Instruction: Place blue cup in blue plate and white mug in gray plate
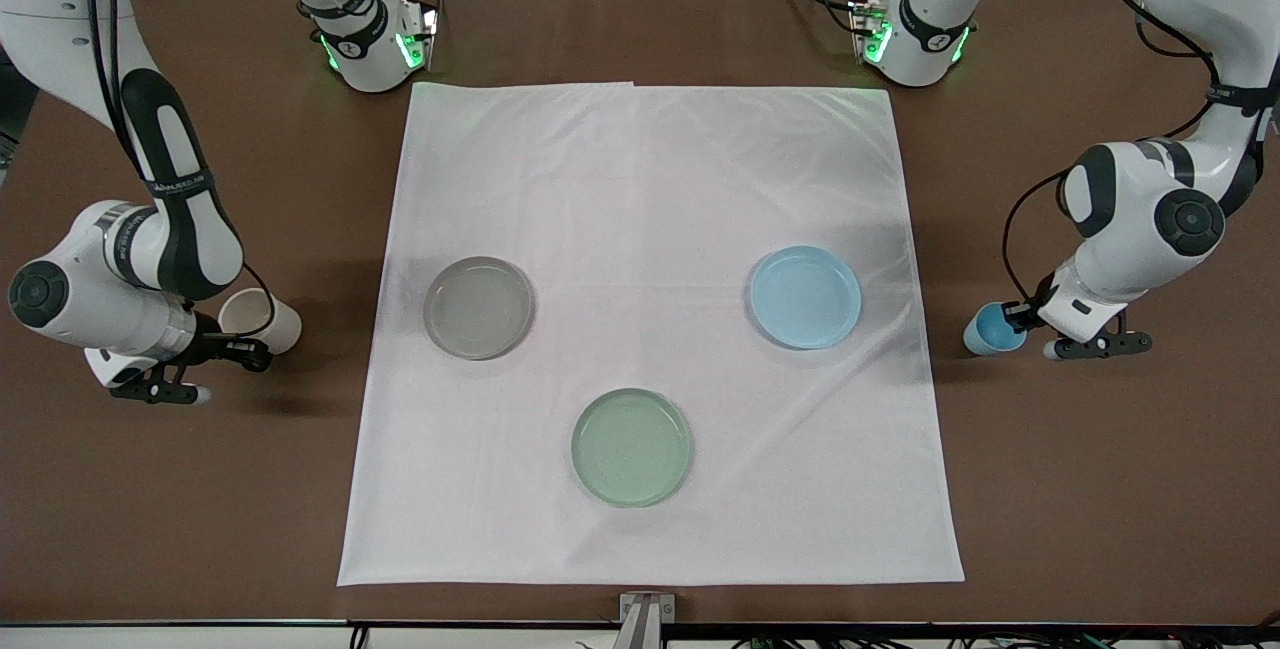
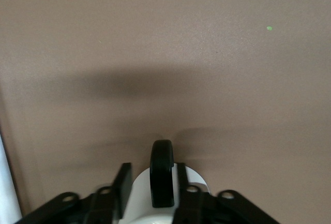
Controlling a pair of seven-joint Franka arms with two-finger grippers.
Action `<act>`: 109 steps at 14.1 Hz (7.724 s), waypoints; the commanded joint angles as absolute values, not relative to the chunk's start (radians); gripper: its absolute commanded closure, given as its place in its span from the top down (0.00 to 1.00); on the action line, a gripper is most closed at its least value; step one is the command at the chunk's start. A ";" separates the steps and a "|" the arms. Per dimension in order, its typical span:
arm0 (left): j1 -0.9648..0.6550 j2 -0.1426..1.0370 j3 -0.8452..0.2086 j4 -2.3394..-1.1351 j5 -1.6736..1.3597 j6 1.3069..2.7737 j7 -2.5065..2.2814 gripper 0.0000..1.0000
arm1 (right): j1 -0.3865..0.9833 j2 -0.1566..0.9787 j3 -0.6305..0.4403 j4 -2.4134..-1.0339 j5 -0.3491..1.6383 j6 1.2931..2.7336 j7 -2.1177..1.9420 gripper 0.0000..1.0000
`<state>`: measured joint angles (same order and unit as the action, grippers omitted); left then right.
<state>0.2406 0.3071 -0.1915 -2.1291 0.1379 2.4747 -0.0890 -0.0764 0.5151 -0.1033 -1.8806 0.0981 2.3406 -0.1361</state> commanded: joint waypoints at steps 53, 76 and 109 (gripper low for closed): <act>0.060 -0.100 -0.137 -1.571 -0.025 1.471 -0.119 1.00 | 0.025 0.339 -0.117 -1.378 0.024 1.579 -0.012 1.00; -0.061 -0.074 -0.078 -1.566 -0.034 1.514 -0.219 1.00 | 0.006 -0.192 -0.095 -1.648 0.008 1.376 -0.015 1.00; -0.066 -0.058 -0.089 -1.554 0.046 1.493 -0.201 1.00 | 0.029 -0.167 -0.098 -1.589 -0.003 1.368 -0.058 1.00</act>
<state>-0.0595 -0.0584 -0.0870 -1.5602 0.0274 1.5012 -0.2023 0.0323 -0.1635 -0.1037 -1.5878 0.0121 1.3703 -0.0499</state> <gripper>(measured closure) 0.000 0.000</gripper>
